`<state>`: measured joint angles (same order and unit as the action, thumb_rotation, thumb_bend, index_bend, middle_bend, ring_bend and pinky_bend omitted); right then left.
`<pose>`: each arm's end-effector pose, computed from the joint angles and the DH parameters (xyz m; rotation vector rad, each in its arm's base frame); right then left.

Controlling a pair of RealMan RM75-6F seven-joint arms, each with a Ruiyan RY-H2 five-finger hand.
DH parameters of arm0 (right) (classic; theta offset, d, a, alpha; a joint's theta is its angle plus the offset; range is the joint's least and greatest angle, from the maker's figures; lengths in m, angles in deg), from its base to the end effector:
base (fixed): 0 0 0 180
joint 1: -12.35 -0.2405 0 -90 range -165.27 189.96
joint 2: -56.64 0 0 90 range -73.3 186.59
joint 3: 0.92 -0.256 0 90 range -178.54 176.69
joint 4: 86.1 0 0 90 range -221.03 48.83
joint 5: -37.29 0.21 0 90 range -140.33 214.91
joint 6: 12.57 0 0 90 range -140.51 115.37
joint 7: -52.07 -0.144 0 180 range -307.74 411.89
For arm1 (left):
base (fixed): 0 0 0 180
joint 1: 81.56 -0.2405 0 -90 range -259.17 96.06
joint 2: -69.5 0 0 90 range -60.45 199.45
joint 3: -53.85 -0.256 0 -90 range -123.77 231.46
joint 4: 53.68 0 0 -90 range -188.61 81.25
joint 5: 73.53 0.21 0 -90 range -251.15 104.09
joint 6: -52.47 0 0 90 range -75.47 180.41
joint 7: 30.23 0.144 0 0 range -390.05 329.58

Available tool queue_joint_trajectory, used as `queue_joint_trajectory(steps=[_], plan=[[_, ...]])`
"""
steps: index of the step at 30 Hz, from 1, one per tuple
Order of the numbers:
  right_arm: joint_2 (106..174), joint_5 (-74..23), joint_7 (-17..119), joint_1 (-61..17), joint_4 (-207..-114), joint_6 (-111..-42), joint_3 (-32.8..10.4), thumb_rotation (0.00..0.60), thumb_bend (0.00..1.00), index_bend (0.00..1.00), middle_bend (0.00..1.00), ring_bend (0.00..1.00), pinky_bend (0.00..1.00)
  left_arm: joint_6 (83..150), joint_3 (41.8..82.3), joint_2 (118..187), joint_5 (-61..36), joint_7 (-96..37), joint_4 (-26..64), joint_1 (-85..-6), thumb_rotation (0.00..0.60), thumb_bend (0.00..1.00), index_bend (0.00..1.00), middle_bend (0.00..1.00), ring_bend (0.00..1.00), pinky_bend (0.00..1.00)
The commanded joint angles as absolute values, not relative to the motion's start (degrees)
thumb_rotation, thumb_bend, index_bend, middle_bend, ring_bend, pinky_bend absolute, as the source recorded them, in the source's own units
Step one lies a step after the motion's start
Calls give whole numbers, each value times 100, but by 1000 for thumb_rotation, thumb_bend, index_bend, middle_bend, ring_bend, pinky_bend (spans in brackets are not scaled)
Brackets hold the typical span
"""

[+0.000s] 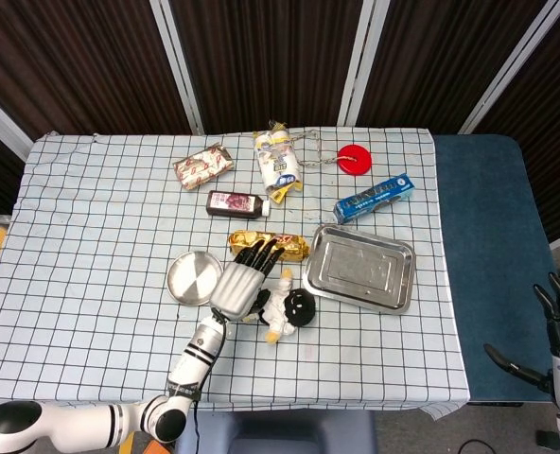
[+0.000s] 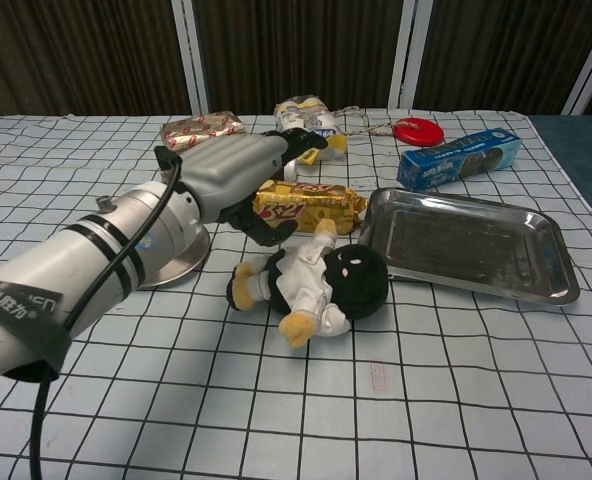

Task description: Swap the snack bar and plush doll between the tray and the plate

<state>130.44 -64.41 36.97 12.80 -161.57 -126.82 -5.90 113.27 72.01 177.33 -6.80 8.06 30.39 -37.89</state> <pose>-0.2979 -0.1390 0.1799 1.2521 -0.5567 1.4361 -0.0460 0.3135 -0.0751 -1.8628 -0.8013 -1.1083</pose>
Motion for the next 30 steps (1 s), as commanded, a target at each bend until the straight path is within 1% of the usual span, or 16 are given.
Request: queue_joint_trajectory(steps=[1,9,15,24,27,30], plan=[[13103,-6519,3722,1323,-16046,-12795,-595,600,79,0,0,0,32,10952,7248,17925,-749,411,2448,-3485,600,431,0,0,8,166],[13275,-6710,4206,1334,-15796,-12836,-533,600,79,0,0,0,32,10515,7362,18494,-767,-107,1212,-2909,600,432,0,0,8,163],[13260,-6670,4290,1342,-15839,-12766,-511,600,79,0,0,0,32,10493,7430,18766,-608,-365,558,-2575,600,431,0,0,8,163],[13169,-6639,4327,1317,-15956,-12621,-474,600,79,0,0,0,32,10303,7606,19102,-631,-773,-393,-2139,600,430,0,5,10,164],[13158,-6658,4339,1311,-15968,-12591,-451,600,79,0,0,0,32,10198,7627,19234,-626,-906,-767,-1983,600,430,10,37,42,163],[13144,-6693,4345,1306,-15963,-12559,-413,600,79,0,0,0,32,10096,7665,19374,-661,-1031,-1141,-1849,600,432,74,111,97,169]])
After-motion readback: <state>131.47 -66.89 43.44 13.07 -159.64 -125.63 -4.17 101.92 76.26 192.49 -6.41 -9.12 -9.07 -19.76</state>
